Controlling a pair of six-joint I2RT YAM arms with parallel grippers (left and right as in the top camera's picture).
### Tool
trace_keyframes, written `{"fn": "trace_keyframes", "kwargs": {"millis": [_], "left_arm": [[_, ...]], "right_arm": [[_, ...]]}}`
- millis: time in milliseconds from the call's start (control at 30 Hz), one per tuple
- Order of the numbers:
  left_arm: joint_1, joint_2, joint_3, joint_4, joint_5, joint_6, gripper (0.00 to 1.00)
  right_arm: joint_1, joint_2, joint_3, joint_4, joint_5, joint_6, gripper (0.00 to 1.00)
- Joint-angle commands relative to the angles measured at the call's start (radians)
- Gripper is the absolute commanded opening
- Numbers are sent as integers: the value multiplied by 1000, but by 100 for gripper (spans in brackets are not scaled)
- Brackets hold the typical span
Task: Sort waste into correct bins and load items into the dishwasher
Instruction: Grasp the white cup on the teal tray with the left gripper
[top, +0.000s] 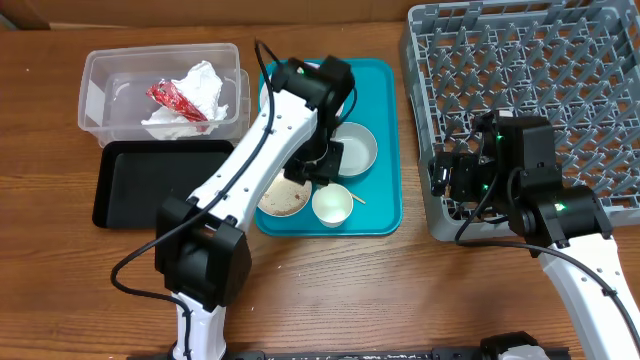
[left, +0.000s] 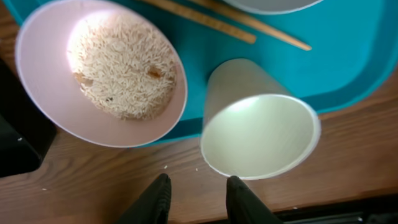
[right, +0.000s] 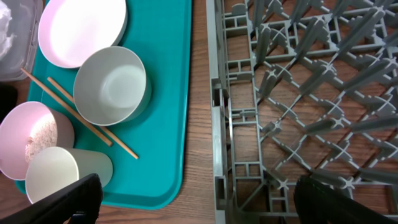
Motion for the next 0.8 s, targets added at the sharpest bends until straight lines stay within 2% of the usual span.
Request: {"fn": "trace_keyframes", "kwargs": {"millis": [0, 333, 433, 567, 700, 767], "left_arm": [[-1, -3, -97, 68, -23, -24, 34], [-6, -3, -225, 250, 23, -23, 34], [-10, -3, -257, 283, 26, -23, 26], [-15, -3, -274, 287, 26, -23, 4], [-11, -3, -265, 287, 41, -22, 4], [0, -4, -241, 274, 100, 2, 4]], "right_arm": [[5, 0, 26, 6, -2, 1, 100], [5, 0, 26, 11, -2, 1, 100], [5, 0, 26, 13, -2, 1, 100], [5, 0, 26, 13, -2, 1, 100], [5, 0, 26, 13, -2, 3, 100], [5, 0, 26, 13, -14, 13, 100]]}}
